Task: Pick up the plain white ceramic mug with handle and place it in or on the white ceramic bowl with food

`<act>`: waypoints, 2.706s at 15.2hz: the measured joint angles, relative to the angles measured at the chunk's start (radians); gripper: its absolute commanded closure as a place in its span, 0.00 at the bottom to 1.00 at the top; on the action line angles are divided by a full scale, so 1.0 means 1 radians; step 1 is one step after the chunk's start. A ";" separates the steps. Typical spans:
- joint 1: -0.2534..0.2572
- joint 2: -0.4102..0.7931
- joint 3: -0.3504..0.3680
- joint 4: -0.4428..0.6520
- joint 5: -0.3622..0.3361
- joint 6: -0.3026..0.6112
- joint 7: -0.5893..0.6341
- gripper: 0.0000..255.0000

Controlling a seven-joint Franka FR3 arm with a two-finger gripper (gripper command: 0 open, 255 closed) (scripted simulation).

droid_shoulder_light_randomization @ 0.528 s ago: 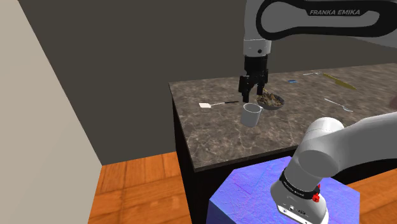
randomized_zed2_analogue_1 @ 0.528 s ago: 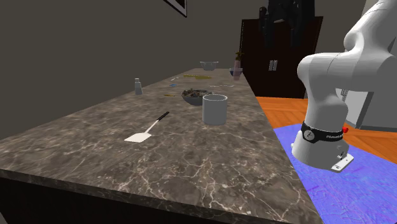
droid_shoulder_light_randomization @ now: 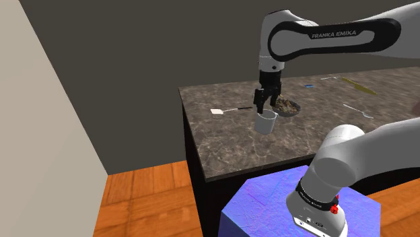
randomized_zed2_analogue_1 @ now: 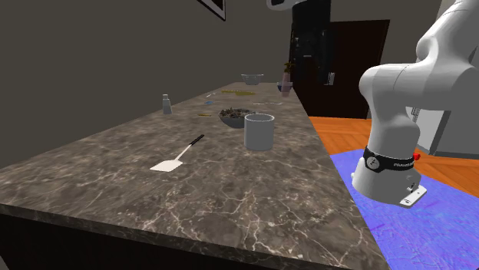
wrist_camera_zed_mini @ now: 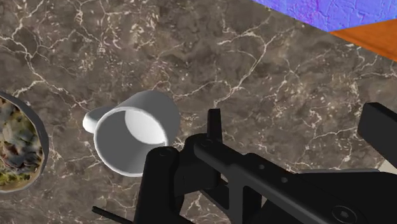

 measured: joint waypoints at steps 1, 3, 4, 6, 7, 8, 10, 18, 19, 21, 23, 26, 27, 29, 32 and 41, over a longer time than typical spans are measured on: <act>-0.005 0.009 -0.014 -0.015 -0.012 0.032 -0.015 0.00; -0.022 0.041 -0.053 -0.033 -0.043 0.096 -0.056 0.00; -0.026 0.063 -0.068 -0.047 -0.054 0.138 -0.070 0.00; -0.039 0.099 -0.103 -0.069 -0.079 0.211 -0.105 0.00; -0.044 0.126 -0.121 -0.070 -0.089 0.247 -0.121 0.00; -0.049 0.151 -0.138 -0.077 -0.098 0.285 -0.137 0.00; -0.061 0.198 -0.175 -0.087 -0.118 0.358 -0.175 0.00; -0.072 0.333 -0.249 -0.120 -0.141 0.554 -0.240 0.00; -0.073 0.339 -0.252 -0.133 -0.144 0.572 -0.241 0.00; -0.073 0.359 -0.259 -0.142 -0.144 0.601 -0.244 0.00; -0.072 0.365 -0.259 -0.146 -0.143 0.612 -0.243 0.00; -0.071 0.368 -0.259 -0.147 -0.143 0.616 -0.242 0.00; -0.071 0.368 -0.259 -0.147 -0.143 0.616 -0.242 0.00; -0.071 0.368 -0.259 -0.147 -0.143 0.616 -0.242 1.00; -0.071 0.368 -0.259 -0.147 -0.143 0.616 -0.242 1.00; -0.072 0.346 -0.253 -0.135 -0.143 0.582 -0.240 1.00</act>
